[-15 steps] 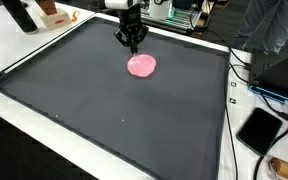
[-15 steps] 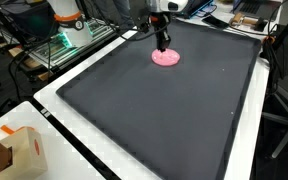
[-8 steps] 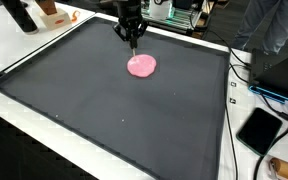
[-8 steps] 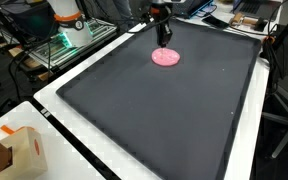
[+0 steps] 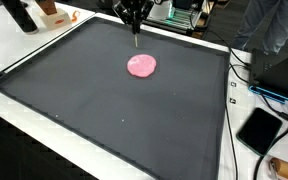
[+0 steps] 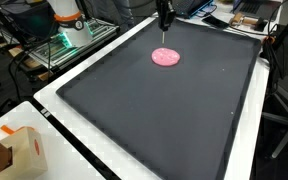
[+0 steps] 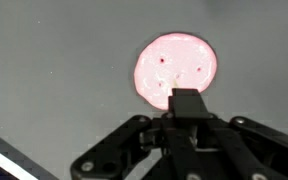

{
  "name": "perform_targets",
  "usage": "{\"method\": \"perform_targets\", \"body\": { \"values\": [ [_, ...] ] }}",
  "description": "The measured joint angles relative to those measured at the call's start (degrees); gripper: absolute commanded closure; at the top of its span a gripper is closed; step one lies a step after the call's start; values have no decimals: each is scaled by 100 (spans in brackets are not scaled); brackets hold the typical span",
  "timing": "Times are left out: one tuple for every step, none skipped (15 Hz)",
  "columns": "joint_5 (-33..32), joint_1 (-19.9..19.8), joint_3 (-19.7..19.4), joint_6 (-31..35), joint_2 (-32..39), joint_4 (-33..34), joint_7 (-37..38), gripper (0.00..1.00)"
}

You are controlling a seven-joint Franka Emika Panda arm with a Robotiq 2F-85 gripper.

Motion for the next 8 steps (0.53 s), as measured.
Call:
{"method": "perform_targets", "body": {
  "values": [
    [-7,31,0,-172,-96,54,73,97],
    [-20,66,0,-356,-195,118,157,97],
    [-28,103,1,-533,-286,182,230,97],
    [-30,145,1,-698,-377,246,311,97],
    [-30,184,2,-858,-453,313,384,97],
    [-30,224,2,-987,-522,368,449,97],
    [-30,266,2,-1102,-581,428,510,97],
    [-30,305,3,-1192,-630,480,554,97]
  ]
}}
